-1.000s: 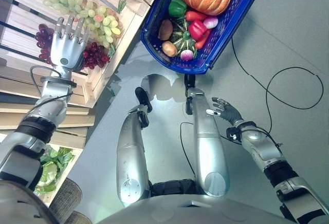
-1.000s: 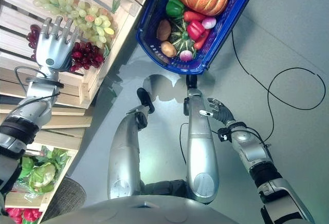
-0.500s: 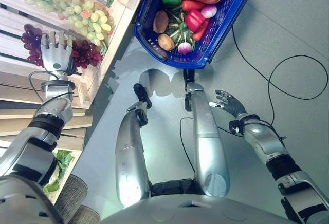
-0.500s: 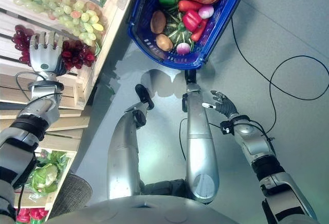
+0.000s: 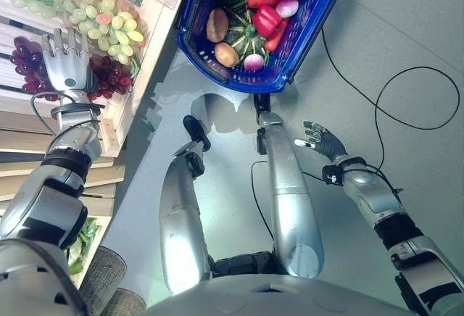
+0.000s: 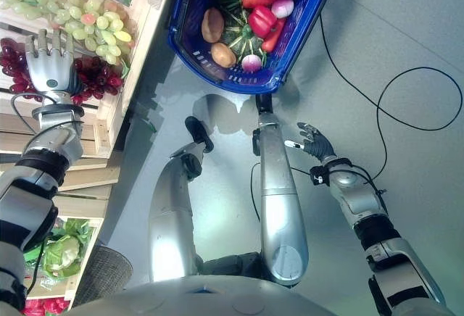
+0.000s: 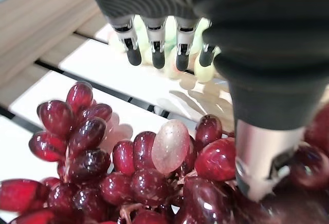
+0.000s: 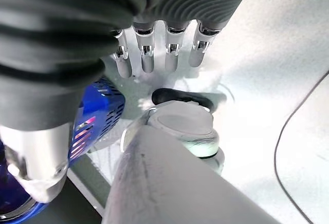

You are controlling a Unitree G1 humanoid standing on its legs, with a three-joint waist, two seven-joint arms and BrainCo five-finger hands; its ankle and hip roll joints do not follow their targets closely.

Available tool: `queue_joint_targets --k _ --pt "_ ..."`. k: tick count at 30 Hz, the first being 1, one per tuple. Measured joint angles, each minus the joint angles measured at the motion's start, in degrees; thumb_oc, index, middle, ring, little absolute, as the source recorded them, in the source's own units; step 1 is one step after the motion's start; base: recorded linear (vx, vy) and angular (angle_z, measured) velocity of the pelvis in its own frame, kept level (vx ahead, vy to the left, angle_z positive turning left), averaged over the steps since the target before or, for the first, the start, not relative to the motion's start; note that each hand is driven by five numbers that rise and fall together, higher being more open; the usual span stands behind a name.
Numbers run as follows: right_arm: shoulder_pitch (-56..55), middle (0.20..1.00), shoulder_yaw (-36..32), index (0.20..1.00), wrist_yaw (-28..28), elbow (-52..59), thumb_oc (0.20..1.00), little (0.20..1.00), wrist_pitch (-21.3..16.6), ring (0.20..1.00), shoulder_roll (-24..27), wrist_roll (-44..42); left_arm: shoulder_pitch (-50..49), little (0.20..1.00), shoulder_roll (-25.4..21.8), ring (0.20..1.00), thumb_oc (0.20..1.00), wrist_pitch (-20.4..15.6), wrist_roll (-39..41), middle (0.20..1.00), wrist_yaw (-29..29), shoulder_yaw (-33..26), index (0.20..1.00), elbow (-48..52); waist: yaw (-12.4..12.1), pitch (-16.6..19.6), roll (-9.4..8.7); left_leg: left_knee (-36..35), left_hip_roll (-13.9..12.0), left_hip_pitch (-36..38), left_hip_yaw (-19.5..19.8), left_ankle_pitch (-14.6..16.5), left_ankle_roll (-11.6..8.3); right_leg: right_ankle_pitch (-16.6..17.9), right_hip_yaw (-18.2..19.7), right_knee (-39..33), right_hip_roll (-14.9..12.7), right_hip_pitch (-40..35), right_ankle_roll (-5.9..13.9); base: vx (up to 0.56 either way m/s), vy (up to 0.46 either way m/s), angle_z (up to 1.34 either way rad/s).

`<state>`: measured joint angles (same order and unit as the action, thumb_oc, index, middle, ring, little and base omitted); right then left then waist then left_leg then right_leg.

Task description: Pick up fruits and vegetables into the basket

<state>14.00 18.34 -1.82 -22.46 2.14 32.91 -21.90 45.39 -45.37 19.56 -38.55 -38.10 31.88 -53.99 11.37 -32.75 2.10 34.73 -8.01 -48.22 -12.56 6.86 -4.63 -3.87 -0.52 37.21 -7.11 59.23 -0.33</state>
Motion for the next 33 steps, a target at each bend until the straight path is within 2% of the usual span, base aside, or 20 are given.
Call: queue_joint_targets --k 9,15,26,30,33 --pt "0.3 1.000 0.5 1.000 0.1 0.0 1.000 1.000 -0.1 1.000 0.0 0.0 2.0 1.000 1.0 1.000 1.000 -3.7 10.4 1.000 6.4 0.1 1.000 -2.3 0.3 0.0 -0.02 -0.2 0.0 -0.7 -0.2 0.1 -0.02 0.0 0.1 -0.2 0.0 0.8 -0.05 0.00 0.000 0.00" --pt "0.4 1.000 0.5 1.000 0.4 0.0 1.000 1.000 -0.2 1.000 0.0 0.0 2.0 1.000 2.0 1.000 1.000 -4.7 15.9 1.000 6.9 -0.3 1.000 -2.5 0.2 0.0 -0.01 -1.1 0.0 -0.4 -1.1 0.0 0.00 0.0 0.9 -0.1 0.2 1.5 -0.04 0.00 0.017 -0.04" --pt "0.4 1.000 0.4 1.000 0.5 -0.1 1.000 1.000 -0.7 1.000 0.0 -0.1 1.8 1.000 2.7 1.000 1.000 -4.3 16.1 1.000 7.1 -0.3 1.000 -2.6 0.3 0.0 0.00 -2.2 0.0 -0.1 -1.4 -0.4 -0.23 0.0 1.0 -0.2 0.2 1.7 -0.07 0.00 0.001 0.00" --pt "0.5 1.000 0.5 1.000 0.6 -0.6 1.000 1.000 -0.9 1.000 0.0 -1.2 1.8 1.000 3.3 1.000 1.000 -3.0 15.3 1.000 7.0 -0.1 1.000 -2.6 0.3 0.0 0.00 -2.2 0.0 -0.3 -1.4 -0.4 -0.23 0.0 1.0 -0.2 0.2 2.0 -0.07 0.00 0.000 0.00" --pt "0.9 1.000 0.6 1.000 1.2 -1.5 1.000 1.000 -1.0 1.000 0.0 -1.7 1.8 1.000 4.2 1.000 1.000 -0.8 11.5 1.000 7.1 0.1 1.000 -2.6 0.2 0.1 0.13 -2.3 0.0 -0.7 -1.5 -0.5 -0.26 0.0 1.1 -0.1 0.3 2.5 -0.07 0.00 0.000 0.00"
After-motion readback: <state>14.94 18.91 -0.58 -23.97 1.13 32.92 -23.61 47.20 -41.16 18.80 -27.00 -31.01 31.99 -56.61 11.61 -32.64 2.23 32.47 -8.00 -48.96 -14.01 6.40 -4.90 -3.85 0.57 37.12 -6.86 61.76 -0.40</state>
